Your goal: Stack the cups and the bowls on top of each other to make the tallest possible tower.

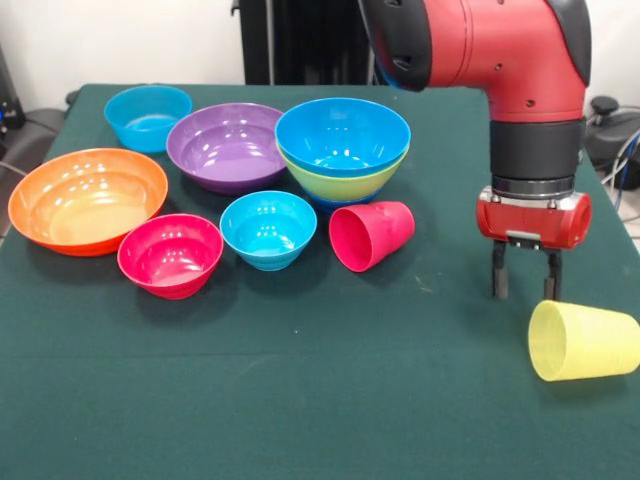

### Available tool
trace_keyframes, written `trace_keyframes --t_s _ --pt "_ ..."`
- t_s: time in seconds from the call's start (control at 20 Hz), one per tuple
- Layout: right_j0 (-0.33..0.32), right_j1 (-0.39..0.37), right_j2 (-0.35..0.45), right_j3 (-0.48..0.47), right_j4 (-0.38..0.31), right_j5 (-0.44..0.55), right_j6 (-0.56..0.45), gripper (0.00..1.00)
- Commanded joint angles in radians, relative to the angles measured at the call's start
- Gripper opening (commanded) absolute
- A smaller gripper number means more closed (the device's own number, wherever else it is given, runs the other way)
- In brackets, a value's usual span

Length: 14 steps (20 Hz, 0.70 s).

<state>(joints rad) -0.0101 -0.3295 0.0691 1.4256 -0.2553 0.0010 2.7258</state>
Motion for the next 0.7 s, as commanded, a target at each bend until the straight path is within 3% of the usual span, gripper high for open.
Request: trace_keyframes --t_s 0.05,0.45,0.7 --pt "-0.037 0.006 0.163 0.052 -0.088 -0.029 -0.039 1.00" --pt "-0.065 0.005 0.200 0.060 -0.132 -0.014 -0.070 1.00" --pt "-0.104 -0.004 0.259 0.060 -0.204 0.110 -0.192 1.00"
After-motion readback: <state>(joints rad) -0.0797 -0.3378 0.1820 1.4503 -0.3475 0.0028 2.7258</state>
